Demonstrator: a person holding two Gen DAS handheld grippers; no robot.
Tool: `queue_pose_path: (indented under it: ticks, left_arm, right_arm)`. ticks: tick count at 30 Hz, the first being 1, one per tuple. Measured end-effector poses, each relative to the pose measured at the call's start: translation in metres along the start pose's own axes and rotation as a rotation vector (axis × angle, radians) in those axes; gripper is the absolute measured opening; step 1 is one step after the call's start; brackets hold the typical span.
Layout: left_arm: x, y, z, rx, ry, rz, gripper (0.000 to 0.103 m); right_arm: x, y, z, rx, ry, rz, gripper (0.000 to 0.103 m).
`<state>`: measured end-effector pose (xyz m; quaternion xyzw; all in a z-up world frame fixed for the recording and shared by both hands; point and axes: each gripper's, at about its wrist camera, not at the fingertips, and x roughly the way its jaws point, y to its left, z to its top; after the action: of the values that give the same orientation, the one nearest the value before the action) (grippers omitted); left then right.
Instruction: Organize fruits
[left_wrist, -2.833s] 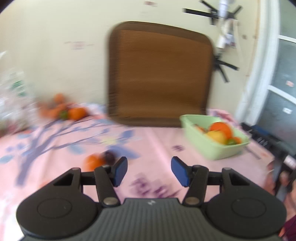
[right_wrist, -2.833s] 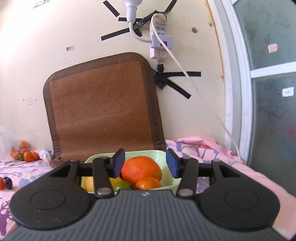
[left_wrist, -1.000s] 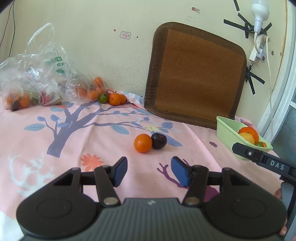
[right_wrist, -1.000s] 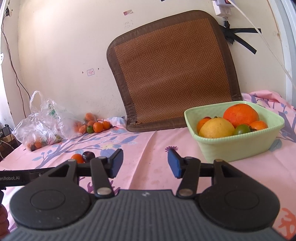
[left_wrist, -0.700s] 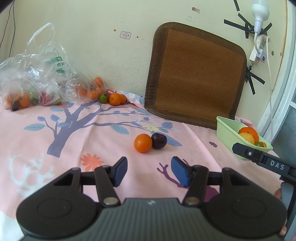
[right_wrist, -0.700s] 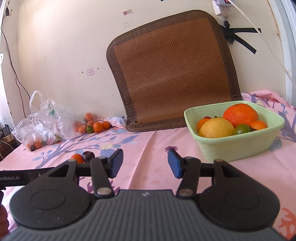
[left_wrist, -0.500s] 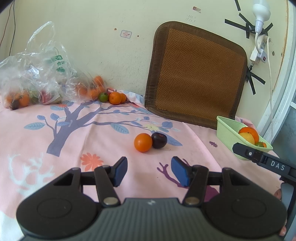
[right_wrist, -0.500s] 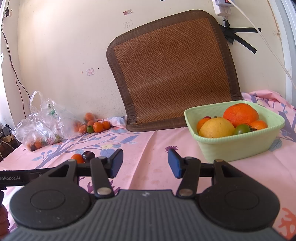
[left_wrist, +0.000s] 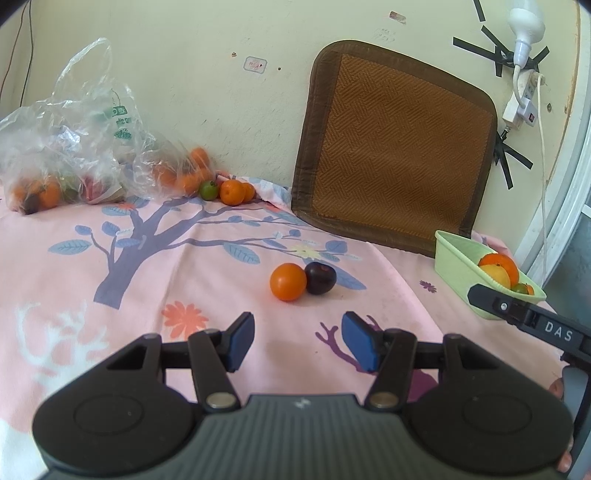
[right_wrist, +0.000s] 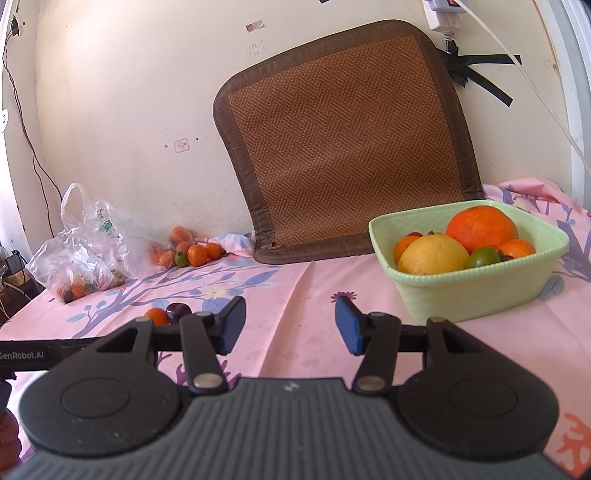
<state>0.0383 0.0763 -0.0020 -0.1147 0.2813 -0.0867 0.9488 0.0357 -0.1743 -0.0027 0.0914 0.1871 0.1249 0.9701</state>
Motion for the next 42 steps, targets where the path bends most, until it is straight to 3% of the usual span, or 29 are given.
queue_pose_path:
  ticks: [27, 34, 42]
  left_arm:
    - [0.003, 0.002, 0.000, -0.014, 0.012, -0.016, 0.054]
    - [0.023, 0.009, 0.015, -0.040, 0.099, -0.093, 0.054]
    - [0.051, 0.006, 0.042, 0.054, 0.124, -0.061, 0.054]
  right_arm:
    - [0.001, 0.003, -0.001, -0.013, 0.008, 0.009, 0.056]
    - [0.023, 0.028, 0.004, -0.192, 0.134, 0.119, 0.056]
    - [0.071, 0.063, 0.017, -0.393, 0.200, 0.216, 0.054]
